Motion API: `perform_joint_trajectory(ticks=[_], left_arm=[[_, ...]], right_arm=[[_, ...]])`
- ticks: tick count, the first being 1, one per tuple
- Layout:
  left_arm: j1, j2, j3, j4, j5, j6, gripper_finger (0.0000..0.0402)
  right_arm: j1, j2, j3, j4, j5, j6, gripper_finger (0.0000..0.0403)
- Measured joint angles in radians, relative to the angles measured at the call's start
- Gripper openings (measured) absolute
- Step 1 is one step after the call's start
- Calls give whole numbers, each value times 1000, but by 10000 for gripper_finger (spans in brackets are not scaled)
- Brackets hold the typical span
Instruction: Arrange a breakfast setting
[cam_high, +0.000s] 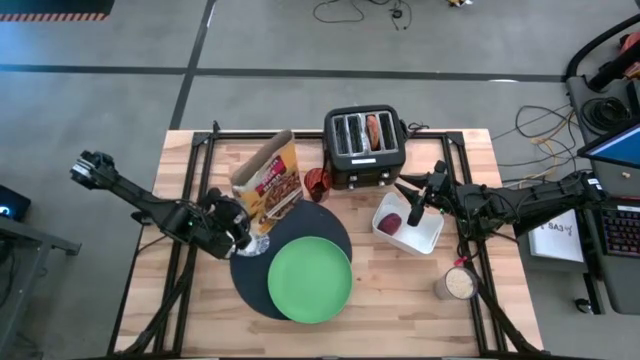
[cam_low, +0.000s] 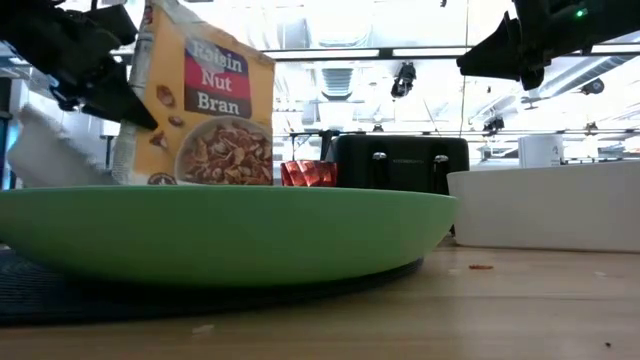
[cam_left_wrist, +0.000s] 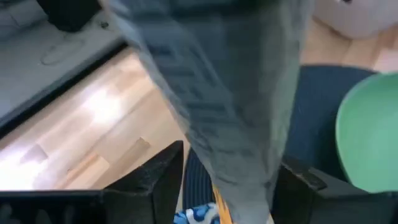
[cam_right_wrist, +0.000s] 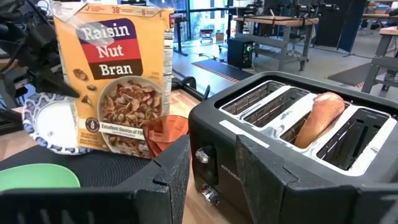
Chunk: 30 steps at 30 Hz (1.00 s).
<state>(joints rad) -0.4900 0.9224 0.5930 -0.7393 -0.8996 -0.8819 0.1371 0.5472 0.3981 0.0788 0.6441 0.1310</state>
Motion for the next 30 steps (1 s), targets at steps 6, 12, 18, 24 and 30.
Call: perform_joint_trajectory(ticks=[6, 12, 18, 24, 30], left_arm=[[0, 54, 8, 24, -34, 49, 65], [-21, 94, 90, 4, -69, 99, 3], [-58, 113, 271, -239, -111, 26, 1], [-89, 150, 403, -383, -177, -18, 0], [-151, 176, 499, -433, -168, 27, 0]], right_arm=[[0, 0, 0, 0, 0, 6, 121], [0, 0, 0, 0, 0, 7, 121], [0, 0, 0, 0, -25, 8, 121], [0, 0, 0, 0, -50, 9, 121], [0, 0, 0, 0, -50, 9, 121]])
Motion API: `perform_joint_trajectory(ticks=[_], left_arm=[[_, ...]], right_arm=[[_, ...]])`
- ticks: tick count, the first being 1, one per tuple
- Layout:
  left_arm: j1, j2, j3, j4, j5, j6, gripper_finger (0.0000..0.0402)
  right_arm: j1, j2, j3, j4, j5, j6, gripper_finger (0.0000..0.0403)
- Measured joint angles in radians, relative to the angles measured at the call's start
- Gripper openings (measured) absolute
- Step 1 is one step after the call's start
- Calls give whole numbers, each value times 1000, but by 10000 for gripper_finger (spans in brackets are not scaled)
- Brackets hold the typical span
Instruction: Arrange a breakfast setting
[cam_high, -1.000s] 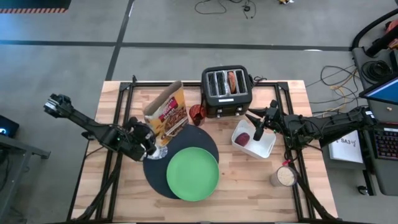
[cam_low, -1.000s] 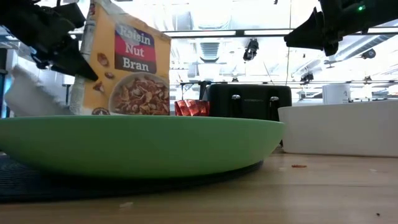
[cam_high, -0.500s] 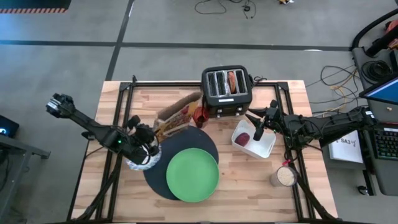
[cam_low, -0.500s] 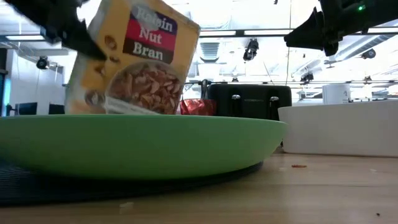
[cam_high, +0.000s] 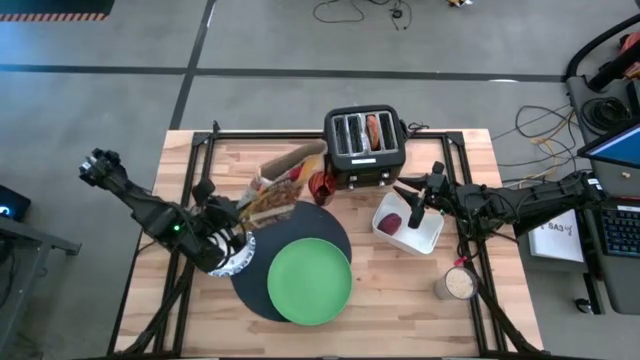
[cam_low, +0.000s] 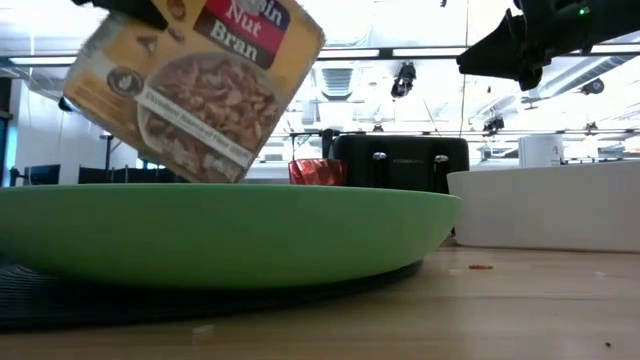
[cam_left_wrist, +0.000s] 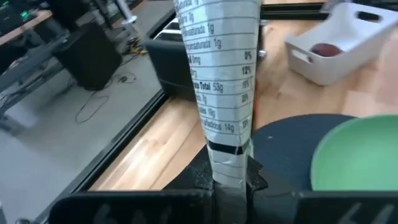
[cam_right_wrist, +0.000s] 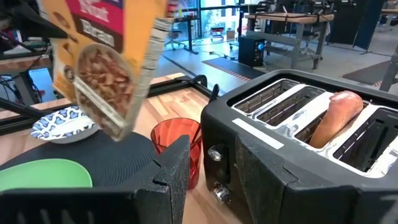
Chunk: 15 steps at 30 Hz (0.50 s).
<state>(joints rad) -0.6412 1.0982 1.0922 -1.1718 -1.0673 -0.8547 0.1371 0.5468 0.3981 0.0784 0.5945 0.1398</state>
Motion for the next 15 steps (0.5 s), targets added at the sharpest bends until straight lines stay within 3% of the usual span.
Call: perform_joint_trajectory(ticks=[7, 11, 15], left_arm=[[-135, 0, 167, -219, 99, -45, 0], [-184, 14, 330, -402, 296, -210, 0], [-189, 3, 403, -398, 509, -238, 0]], right_arm=[[0, 0, 0, 0, 0, 2, 121], [0, 0, 0, 0, 0, 8, 121], [0, 0, 0, 1, 0, 10, 121]])
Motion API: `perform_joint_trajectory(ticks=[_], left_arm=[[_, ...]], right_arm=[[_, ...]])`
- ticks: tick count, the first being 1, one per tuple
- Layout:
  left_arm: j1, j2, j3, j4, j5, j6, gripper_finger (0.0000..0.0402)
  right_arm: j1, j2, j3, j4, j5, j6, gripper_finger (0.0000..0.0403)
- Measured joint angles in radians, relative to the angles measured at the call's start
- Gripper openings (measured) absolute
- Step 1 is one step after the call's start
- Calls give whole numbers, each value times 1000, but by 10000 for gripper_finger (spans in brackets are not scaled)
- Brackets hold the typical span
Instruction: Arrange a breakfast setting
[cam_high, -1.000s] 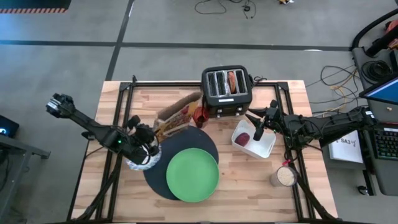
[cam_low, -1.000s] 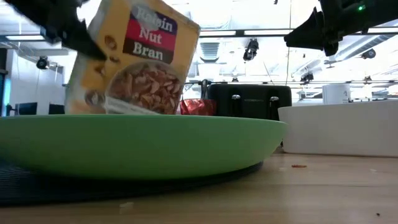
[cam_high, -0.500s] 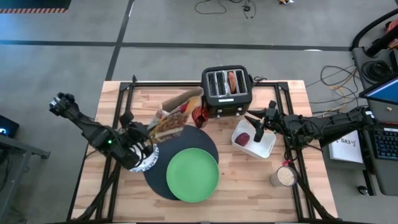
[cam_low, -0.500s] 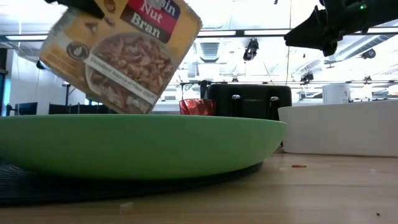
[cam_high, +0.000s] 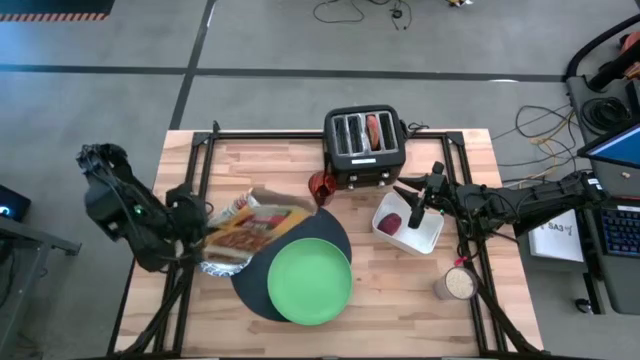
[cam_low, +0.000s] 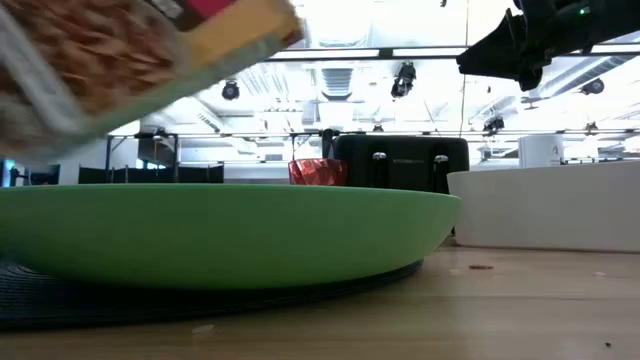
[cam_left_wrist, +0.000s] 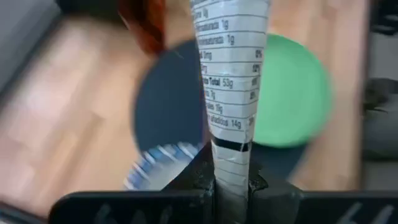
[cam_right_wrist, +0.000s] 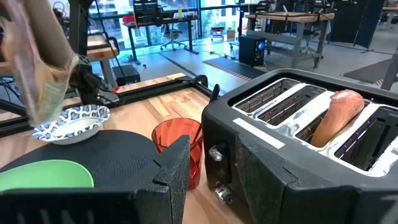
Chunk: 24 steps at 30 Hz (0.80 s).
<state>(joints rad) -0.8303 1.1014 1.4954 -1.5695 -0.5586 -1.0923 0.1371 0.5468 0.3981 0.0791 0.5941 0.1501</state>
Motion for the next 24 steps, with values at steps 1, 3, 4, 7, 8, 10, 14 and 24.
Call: perform_joint_trajectory(ticks=[1, 3, 4, 7, 8, 10, 14, 24], left_arm=[[0, -2, 11, -3, 39, -34, 0], [1, -5, 22, -3, 120, -83, 0], [0, -3, 27, -2, 153, -117, 0], [0, -5, 29, -3, 287, -234, 0], [0, -5, 29, -3, 333, -268, 0], [0, -5, 29, -2, 424, -321, 0], [0, -11, 29, -3, 517, -414, 0], [0, -22, 9, -2, 687, -627, 0]], right_arm=[[0, 0, 0, 0, 0, 0, 121], [0, 0, 0, 1, 0, 1, 121], [0, 0, 0, 1, 0, 7, 121], [0, 0, 0, 2, 0, 14, 121], [0, 0, 0, 2, 0, 14, 121], [0, 0, 0, 2, 0, 15, 121], [0, 0, 0, 2, 0, 15, 121], [0, 0, 0, -15, -2, 10, 121]])
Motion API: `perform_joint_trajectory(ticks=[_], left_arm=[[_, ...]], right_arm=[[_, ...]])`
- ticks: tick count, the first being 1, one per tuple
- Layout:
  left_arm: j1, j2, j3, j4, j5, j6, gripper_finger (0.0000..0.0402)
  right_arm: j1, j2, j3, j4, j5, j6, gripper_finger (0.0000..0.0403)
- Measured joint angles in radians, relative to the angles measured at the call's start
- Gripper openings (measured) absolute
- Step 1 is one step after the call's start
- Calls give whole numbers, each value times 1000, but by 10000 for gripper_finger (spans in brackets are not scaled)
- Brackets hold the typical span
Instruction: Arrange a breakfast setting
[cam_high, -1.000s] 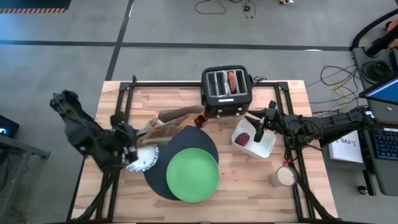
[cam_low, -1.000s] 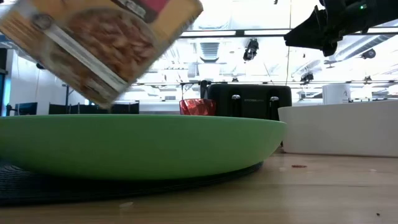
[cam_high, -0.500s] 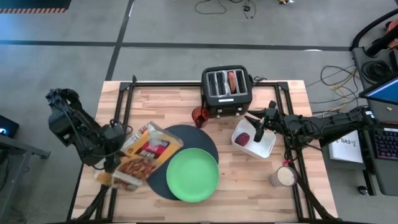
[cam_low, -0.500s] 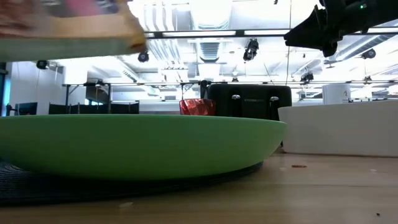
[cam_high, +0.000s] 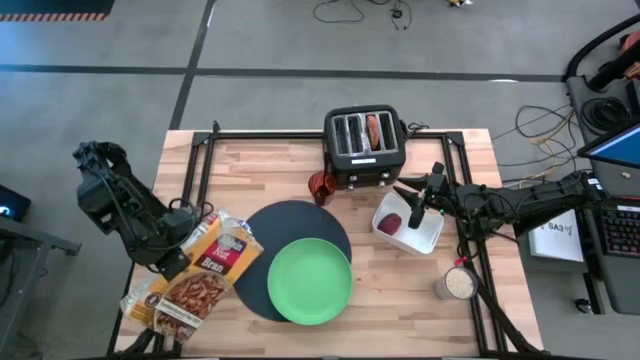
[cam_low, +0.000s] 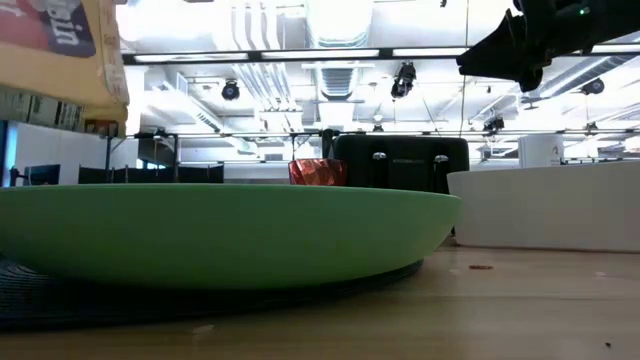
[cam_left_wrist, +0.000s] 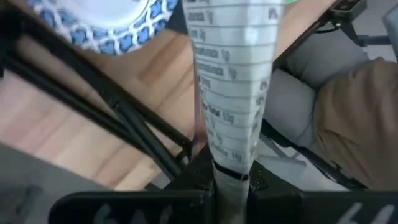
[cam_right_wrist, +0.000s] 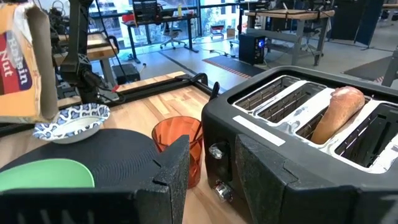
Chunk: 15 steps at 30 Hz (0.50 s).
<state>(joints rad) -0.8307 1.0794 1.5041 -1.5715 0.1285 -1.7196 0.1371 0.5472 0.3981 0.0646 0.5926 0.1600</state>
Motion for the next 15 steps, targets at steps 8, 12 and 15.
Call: perform_joint_trajectory(ticks=[8, 12, 15], left_arm=[[-54, -56, -67, 0, 96, -190, 0], [-86, -87, -80, 0, 97, -279, 0], [-89, -87, -82, -1, 136, -299, 0]], right_arm=[[0, 0, 0, -40, -7, 24, 121], [0, 0, 0, -39, -57, 19, 121], [0, 0, 0, -39, -73, 13, 121]])
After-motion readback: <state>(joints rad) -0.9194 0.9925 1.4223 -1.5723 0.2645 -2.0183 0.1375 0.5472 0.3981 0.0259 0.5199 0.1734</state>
